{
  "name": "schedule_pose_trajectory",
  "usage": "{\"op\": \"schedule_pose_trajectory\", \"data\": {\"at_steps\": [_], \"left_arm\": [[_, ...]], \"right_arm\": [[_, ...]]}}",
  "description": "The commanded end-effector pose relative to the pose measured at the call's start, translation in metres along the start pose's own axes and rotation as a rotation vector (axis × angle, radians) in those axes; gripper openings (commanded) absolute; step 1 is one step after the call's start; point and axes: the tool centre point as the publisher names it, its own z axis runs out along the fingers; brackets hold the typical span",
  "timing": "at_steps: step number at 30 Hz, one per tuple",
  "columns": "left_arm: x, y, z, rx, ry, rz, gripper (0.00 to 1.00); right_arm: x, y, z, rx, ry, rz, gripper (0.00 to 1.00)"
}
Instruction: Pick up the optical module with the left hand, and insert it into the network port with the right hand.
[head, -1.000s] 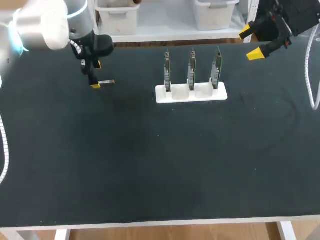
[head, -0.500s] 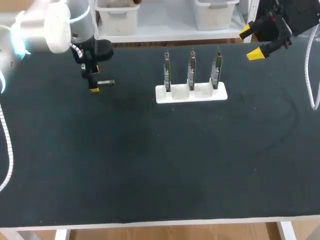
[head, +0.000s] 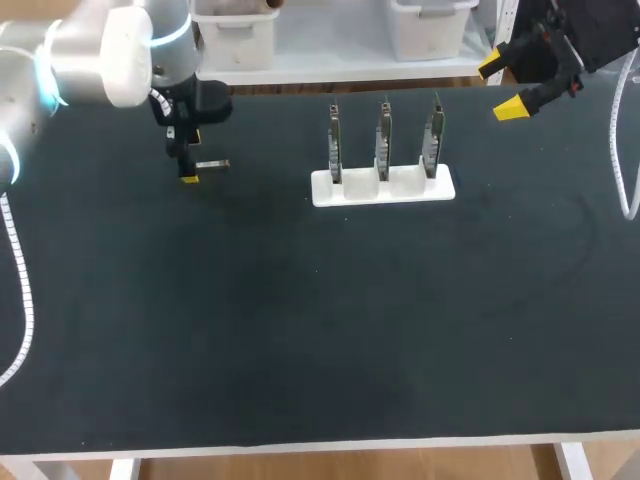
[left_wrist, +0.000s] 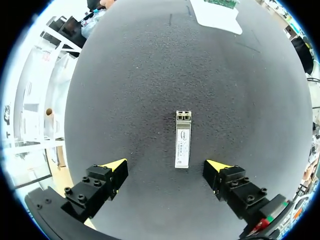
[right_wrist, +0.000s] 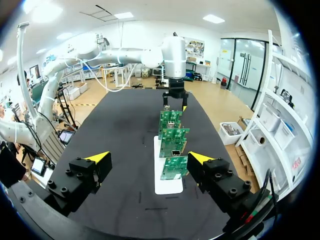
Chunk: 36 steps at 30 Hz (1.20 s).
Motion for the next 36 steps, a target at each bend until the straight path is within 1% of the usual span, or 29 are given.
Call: {"op": "schedule_pose_trajectory", "data": {"at_steps": [1,9,11,12,23,27,30,31,33,36], "left_arm": [[-0.002,0.014,0.007,0.234,-0.001,0.005,1.0],[0.0,0.012,0.008,0.267,-0.008,0.015,1.0],[0.0,0.012,0.007,0.279,-0.023,0.024,1.0],[0.0,0.013,0.007,0.285,-0.01,0.03,1.0],[0.001,0.017,0.001,0.33,0.01,0.074,1.0],[0.0,0.018,-0.001,0.351,0.005,0.084,1.0],[0.0,0.019,-0.004,0.365,-0.015,0.095,1.0],[0.0,0.019,-0.005,0.367,-0.021,0.094,1.0],[0.001,0.019,-0.006,0.384,-0.007,0.094,1.0],[0.004,0.021,-0.01,0.382,-0.004,0.079,1.0]], "right_arm": [[0.0,0.0,0.0,0.0,0.0,-0.001,1.0],[0.0,0.0,0.0,0.0,0.0,-0.001,1.0],[0.0,0.0,0.0,0.0,0.0,-0.001,1.0],[0.0,0.0,0.0,0.0,0.0,-0.001,1.0],[0.0,0.0,0.0,0.0,0.0,-0.001,1.0],[0.0,0.0,0.0,0.0,0.0,-0.001,1.0],[0.0,0.0,0.0,0.0,0.0,-0.001,1.0],[0.0,0.0,0.0,0.0,0.0,-0.001,1.0],[0.0,0.0,0.0,0.0,0.0,-0.001,1.0],[0.0,0.0,0.0,0.0,0.0,-0.001,1.0]]}}
